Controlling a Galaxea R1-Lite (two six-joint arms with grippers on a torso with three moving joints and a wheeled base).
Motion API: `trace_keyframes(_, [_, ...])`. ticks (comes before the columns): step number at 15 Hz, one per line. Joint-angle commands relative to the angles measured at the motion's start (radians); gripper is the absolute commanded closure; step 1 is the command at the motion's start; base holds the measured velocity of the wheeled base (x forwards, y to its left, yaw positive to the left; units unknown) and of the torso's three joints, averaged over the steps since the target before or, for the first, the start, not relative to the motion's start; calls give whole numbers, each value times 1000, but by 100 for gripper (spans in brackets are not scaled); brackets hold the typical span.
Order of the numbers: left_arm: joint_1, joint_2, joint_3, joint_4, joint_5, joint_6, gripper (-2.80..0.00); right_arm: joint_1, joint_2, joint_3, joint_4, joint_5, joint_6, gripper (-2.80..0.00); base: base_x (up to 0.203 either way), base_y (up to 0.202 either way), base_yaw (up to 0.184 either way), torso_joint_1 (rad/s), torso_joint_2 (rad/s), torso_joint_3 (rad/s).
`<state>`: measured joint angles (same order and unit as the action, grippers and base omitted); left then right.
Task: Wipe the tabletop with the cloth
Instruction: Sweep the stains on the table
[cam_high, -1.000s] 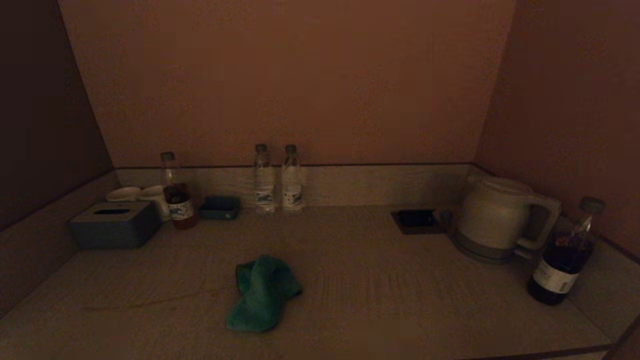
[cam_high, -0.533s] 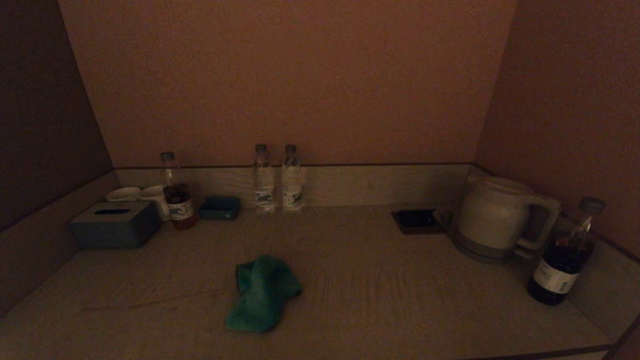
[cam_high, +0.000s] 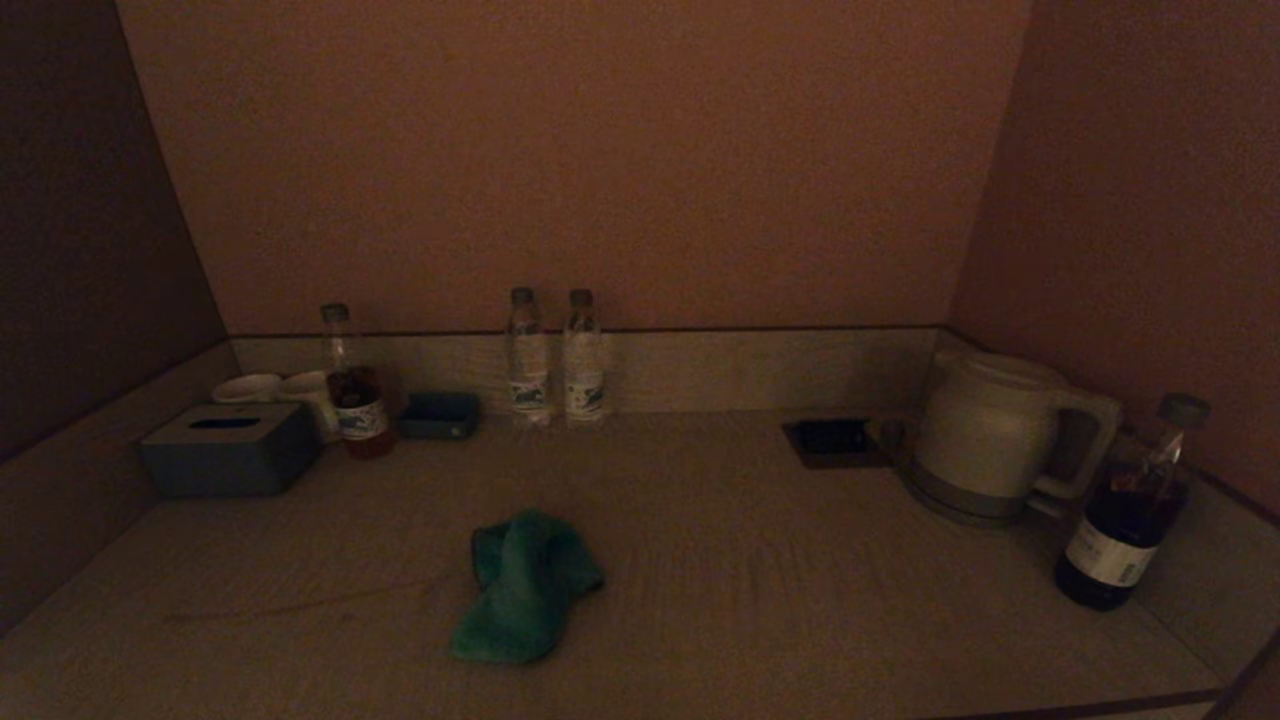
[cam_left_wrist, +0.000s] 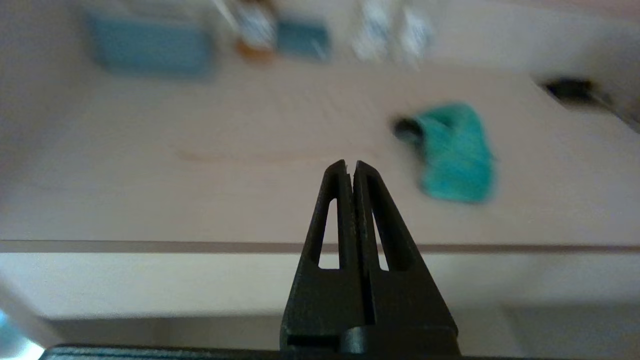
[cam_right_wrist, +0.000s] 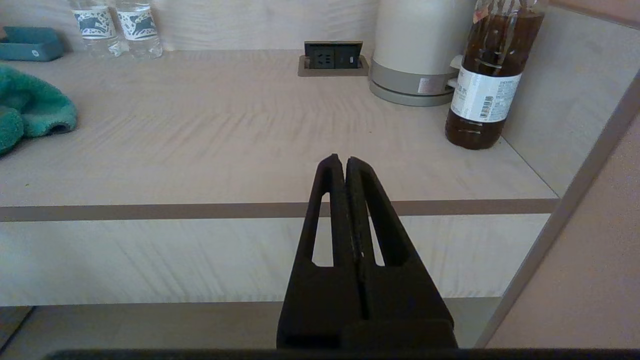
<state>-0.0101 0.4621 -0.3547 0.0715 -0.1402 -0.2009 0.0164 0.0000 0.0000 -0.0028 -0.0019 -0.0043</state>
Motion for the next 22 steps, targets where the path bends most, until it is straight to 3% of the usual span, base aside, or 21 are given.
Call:
trace_keyframes(1, [-8, 394, -96, -3, -49, -24, 0, 0, 2, 0, 0, 0, 0, 0, 0, 0, 0, 0, 0, 0])
trace_keyframes(4, [-67, 865, -278, -11, -138, -79, 0, 0, 2, 0, 0, 0, 0, 0, 0, 0, 0, 0, 0, 0])
trace_keyframes(7, [-179, 1173, -530, -18, -251, -163, 0, 0, 2, 0, 0, 0, 0, 0, 0, 0, 0, 0, 0, 0])
trace_keyframes(9, [-267, 1275, -662, -20, -347, -225, 0, 0, 2, 0, 0, 0, 0, 0, 0, 0, 0, 0, 0, 0])
trace_keyframes(10, [-280, 1285, -675, -21, -371, -244, 0, 0, 2, 0, 0, 0, 0, 0, 0, 0, 0, 0, 0, 0])
trace_keyframes(13, [-358, 1388, -786, -20, -388, -312, 0, 0, 2, 0, 0, 0, 0, 0, 0, 0, 0, 0, 0, 0])
trace_keyframes(16, [-415, 1474, -868, -20, -385, -373, 0, 0, 2, 0, 0, 0, 0, 0, 0, 0, 0, 0, 0, 0])
trace_keyframes(19, [-423, 1502, -905, -1, -328, -389, 0, 0, 2, 0, 0, 0, 0, 0, 0, 0, 0, 0, 0, 0])
trace_keyframes(22, [-444, 1529, -953, 102, -124, -381, 0, 0, 2, 0, 0, 0, 0, 0, 0, 0, 0, 0, 0, 0])
